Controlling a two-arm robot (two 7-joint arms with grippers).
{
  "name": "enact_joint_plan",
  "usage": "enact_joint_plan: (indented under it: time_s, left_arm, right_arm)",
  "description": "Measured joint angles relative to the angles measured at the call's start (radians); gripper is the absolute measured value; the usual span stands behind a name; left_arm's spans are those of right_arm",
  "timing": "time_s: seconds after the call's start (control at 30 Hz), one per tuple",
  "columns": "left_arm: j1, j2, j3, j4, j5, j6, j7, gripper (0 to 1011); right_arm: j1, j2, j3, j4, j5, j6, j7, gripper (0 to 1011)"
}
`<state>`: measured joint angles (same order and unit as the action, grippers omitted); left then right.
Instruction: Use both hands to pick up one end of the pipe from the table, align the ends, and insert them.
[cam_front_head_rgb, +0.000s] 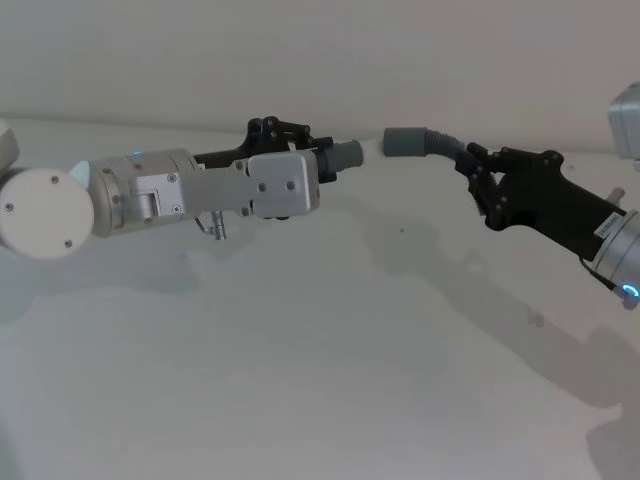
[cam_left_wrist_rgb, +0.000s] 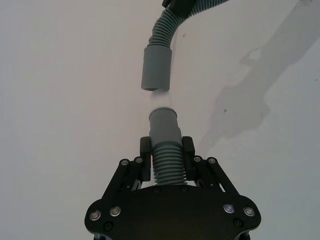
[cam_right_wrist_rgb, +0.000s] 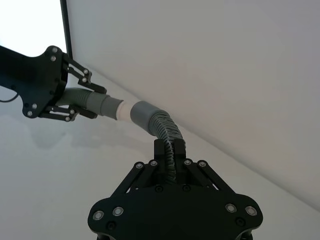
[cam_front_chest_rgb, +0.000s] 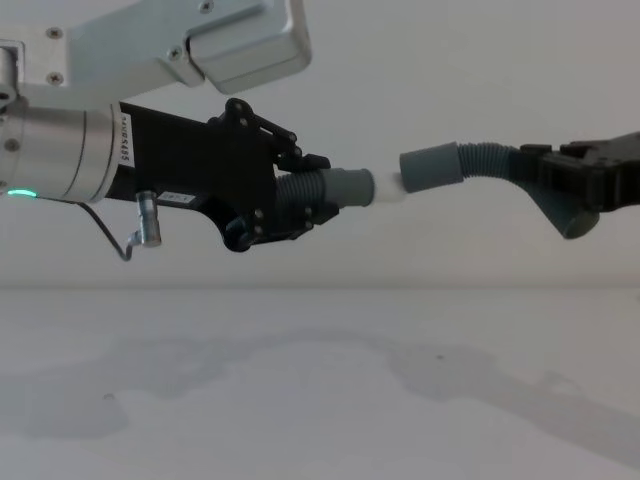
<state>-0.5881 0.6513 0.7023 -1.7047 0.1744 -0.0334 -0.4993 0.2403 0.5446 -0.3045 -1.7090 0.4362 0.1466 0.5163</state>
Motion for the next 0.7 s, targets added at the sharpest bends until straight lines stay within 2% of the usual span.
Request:
enact_joint_plan:
  time_s: [0.7]
  left_arm:
    - [0.000,0.000,0.000,-0.001,0.000,0.000,0.000,356]
  right_arm:
    - [0.026,0.020,-0.035,0.010,-0.022,0.041,-0.019,110]
